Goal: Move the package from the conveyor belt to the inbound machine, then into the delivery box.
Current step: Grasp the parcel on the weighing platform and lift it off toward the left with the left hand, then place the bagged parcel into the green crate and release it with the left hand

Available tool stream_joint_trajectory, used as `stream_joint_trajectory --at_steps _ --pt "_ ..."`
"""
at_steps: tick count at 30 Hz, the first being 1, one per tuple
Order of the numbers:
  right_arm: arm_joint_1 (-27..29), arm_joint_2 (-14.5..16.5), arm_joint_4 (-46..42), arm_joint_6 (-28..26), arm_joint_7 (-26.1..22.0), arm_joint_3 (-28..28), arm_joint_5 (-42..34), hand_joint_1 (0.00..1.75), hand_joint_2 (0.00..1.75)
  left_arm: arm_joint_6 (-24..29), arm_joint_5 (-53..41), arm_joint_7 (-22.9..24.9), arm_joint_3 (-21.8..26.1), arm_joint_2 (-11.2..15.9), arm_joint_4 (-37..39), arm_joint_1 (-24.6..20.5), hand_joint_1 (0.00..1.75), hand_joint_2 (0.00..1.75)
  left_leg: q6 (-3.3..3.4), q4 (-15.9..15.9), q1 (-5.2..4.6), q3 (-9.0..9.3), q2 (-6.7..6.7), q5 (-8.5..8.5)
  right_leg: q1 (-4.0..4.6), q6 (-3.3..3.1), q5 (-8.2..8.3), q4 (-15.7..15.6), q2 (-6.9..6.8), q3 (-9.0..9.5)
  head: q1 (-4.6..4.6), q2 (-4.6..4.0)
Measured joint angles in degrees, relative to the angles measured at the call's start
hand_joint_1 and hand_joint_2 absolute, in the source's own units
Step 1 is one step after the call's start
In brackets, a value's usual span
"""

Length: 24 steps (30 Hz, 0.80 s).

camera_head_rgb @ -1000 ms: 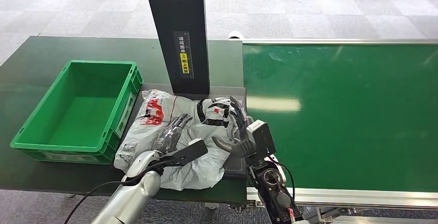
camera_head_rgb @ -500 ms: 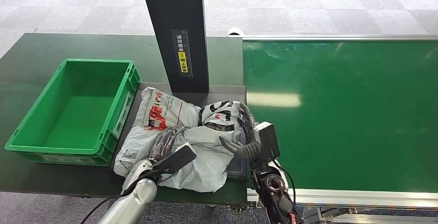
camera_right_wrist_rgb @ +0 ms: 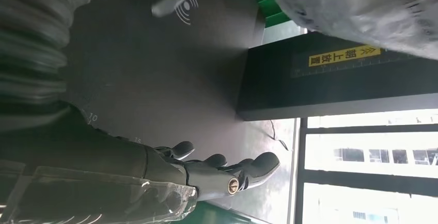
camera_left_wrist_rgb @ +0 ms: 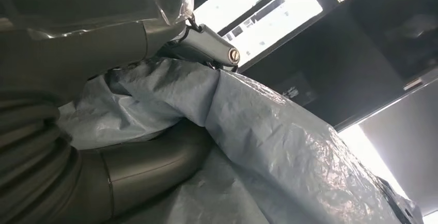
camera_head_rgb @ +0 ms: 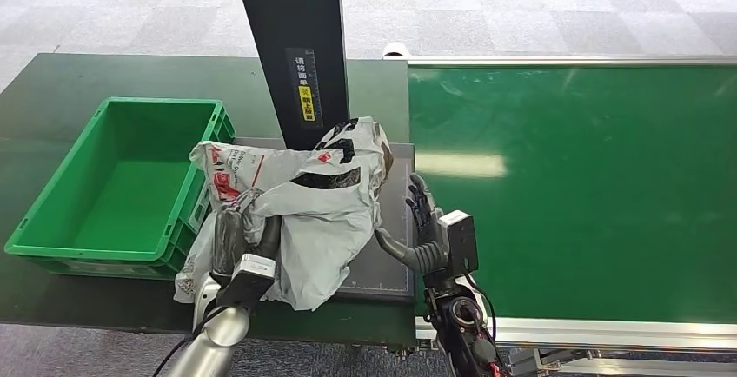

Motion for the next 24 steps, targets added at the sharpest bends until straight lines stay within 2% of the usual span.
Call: stream_joint_trajectory --at_steps 6,12,14,19,24 --pt "0.0 0.0 0.0 -0.1 -0.9 -0.1 -0.7 0.00 1.75 8.4 -1.4 -2.5 0.4 0.0 -5.5 1.0 1.75 1.75 0.00 0.0 0.00 -0.04 0.01 0.00 0.00 0.00 0.00 0.0 0.02 -0.05 0.00 -0.01" --pt "-0.1 0.0 0.0 -0.1 -1.1 -0.1 -1.0 0.00 1.75 9.3 -4.5 -2.7 1.5 -0.3 -11.1 1.8 1.75 1.75 0.00 0.0 0.00 -0.12 0.01 0.00 0.00 0.00 0.00 0.0 0.03 -0.13 0.00 -0.01" --pt "-0.1 0.0 0.1 -0.1 -1.2 -0.1 -1.1 0.00 1.75 9.3 -8.2 -2.7 2.6 -0.8 -13.3 2.2 1.75 1.75 0.00 0.0 0.00 -0.14 0.02 0.00 0.00 0.00 0.00 0.0 0.03 -0.15 0.00 -0.01" --pt "0.2 0.0 0.2 -0.2 -2.1 0.0 -1.5 0.00 1.75 9.4 -28.2 -2.7 10.7 -3.2 -21.8 1.7 1.75 1.75 0.00 0.0 0.00 -0.16 0.03 0.00 0.01 0.00 0.00 0.0 0.06 -0.19 0.00 -0.01" --pt "1.3 -0.2 -0.7 -0.3 -3.4 0.0 -2.0 0.00 1.75 9.4 -44.6 -1.8 22.6 -3.6 -23.4 -3.9 1.75 1.75 -0.01 0.0 0.04 -0.15 0.04 0.02 0.05 -0.02 0.01 0.0 0.08 -0.21 0.00 -0.02"
